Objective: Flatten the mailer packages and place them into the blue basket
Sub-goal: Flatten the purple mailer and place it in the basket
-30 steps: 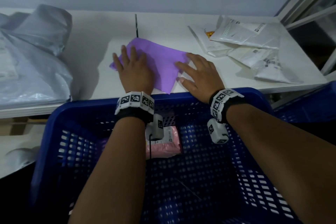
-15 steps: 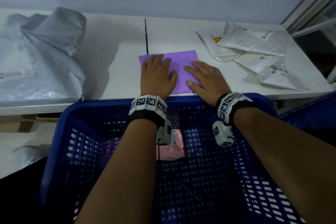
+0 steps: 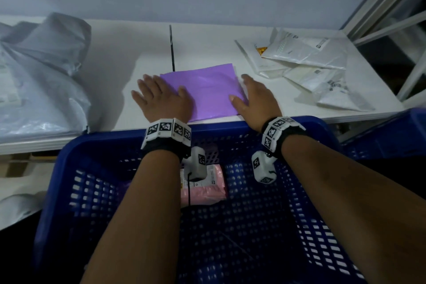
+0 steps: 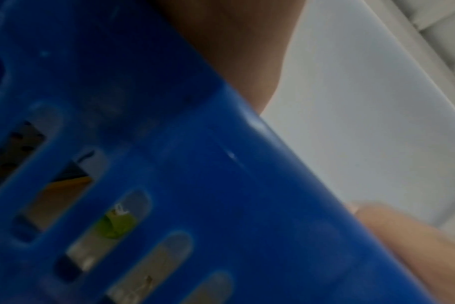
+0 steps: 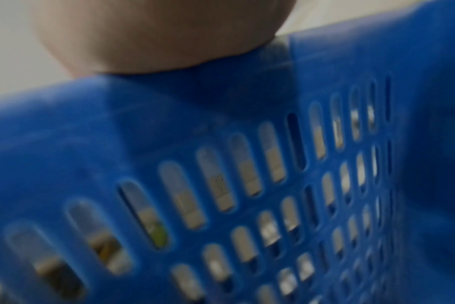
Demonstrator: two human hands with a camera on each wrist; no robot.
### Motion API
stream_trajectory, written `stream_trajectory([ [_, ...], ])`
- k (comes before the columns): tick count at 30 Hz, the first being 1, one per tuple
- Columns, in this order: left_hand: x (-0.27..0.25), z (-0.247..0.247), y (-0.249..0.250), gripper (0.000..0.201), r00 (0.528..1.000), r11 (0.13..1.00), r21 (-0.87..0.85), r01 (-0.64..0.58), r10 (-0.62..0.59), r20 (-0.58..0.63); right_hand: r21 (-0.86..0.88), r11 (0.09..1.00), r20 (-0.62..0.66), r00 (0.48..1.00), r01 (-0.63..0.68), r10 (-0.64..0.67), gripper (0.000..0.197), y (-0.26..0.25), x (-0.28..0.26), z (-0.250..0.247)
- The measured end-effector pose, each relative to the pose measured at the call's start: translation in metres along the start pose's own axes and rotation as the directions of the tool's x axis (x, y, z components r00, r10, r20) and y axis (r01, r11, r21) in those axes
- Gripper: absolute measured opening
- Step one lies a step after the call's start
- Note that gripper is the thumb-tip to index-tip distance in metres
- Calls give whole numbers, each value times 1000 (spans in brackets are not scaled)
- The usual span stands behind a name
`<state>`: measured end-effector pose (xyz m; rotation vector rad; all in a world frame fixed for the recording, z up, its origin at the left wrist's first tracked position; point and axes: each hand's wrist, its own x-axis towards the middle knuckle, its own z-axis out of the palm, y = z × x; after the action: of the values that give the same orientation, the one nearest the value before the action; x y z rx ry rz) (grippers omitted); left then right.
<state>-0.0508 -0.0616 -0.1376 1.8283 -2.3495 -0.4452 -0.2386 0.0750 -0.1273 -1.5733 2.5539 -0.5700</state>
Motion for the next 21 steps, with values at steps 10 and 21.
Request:
stream_trajectory([
  [10, 4, -3, -4, 54, 980, 980, -194, 34, -71, -186, -51, 999, -118, 993, -15, 9, 36, 4, 7, 3],
  [21, -11, -35, 7, 11, 989, 646, -763, 13, -122, -87, 433, 857, 27, 954, -280, 298, 16, 2, 4, -3],
])
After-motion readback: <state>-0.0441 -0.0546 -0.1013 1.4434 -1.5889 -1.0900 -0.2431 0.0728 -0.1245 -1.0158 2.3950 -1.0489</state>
